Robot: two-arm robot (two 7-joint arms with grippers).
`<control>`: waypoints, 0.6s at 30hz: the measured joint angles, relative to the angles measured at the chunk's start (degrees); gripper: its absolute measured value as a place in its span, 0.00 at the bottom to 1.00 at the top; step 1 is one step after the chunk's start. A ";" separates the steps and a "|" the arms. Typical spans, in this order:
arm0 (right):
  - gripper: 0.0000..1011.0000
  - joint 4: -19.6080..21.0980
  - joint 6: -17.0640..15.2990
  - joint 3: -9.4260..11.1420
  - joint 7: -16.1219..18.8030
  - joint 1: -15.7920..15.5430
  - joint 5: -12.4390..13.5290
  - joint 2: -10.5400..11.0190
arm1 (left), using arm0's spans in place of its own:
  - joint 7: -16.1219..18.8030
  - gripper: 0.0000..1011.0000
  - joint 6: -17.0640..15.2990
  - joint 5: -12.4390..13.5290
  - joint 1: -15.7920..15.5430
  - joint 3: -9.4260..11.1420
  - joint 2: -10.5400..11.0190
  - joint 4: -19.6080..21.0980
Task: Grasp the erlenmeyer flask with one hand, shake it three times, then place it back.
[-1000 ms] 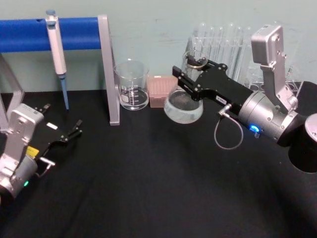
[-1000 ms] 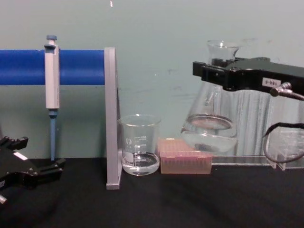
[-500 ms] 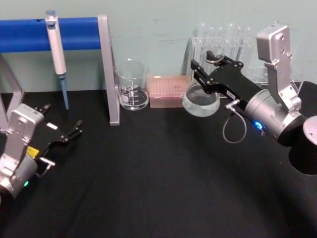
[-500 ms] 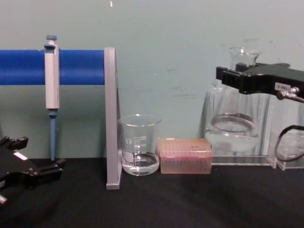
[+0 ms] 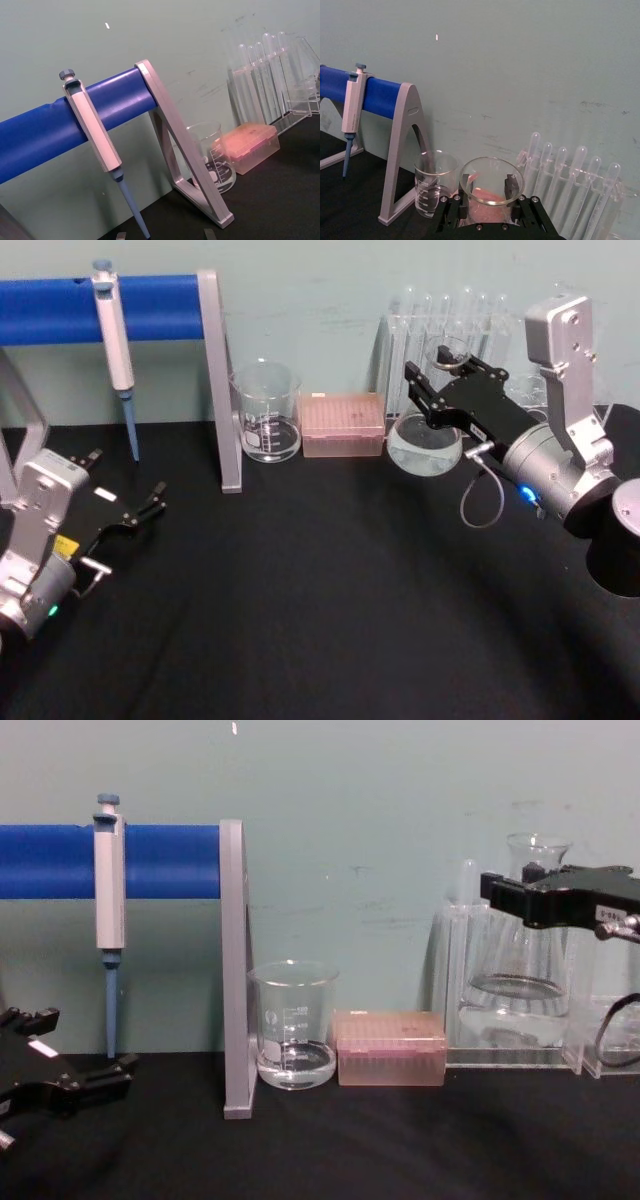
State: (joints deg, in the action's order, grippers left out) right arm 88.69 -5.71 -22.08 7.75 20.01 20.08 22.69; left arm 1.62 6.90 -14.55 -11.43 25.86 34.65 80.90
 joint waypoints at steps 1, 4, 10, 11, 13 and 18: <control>0.44 0.00 -0.05 0.09 0.05 -0.04 -0.08 -0.06 | 0.00 0.99 0.00 0.00 0.00 0.00 0.00 0.00; 0.44 0.00 -0.15 0.43 0.34 -0.16 -0.37 -0.29 | 0.00 0.99 0.00 0.00 0.00 0.00 0.00 0.00; 0.44 -0.04 -0.34 1.03 1.80 -0.33 -0.57 -0.82 | 0.00 0.99 0.00 0.00 0.00 0.00 0.00 0.00; 0.44 -0.05 -0.35 1.08 1.97 -0.34 -0.57 -0.87 | 0.00 0.99 0.00 0.00 0.00 0.00 0.00 0.00; 0.44 -0.14 -0.35 1.26 2.67 -0.34 -0.57 -1.10 | 0.00 0.99 0.00 0.00 0.00 0.00 0.00 0.00; 0.44 -0.19 -0.38 1.58 3.98 -0.34 -0.61 -1.57 | 0.00 0.99 0.00 0.00 0.00 0.00 0.00 0.00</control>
State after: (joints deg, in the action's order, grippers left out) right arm 88.50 -6.09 -20.50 11.73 19.67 19.46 21.12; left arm 1.62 6.91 -14.55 -11.43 25.86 34.64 80.90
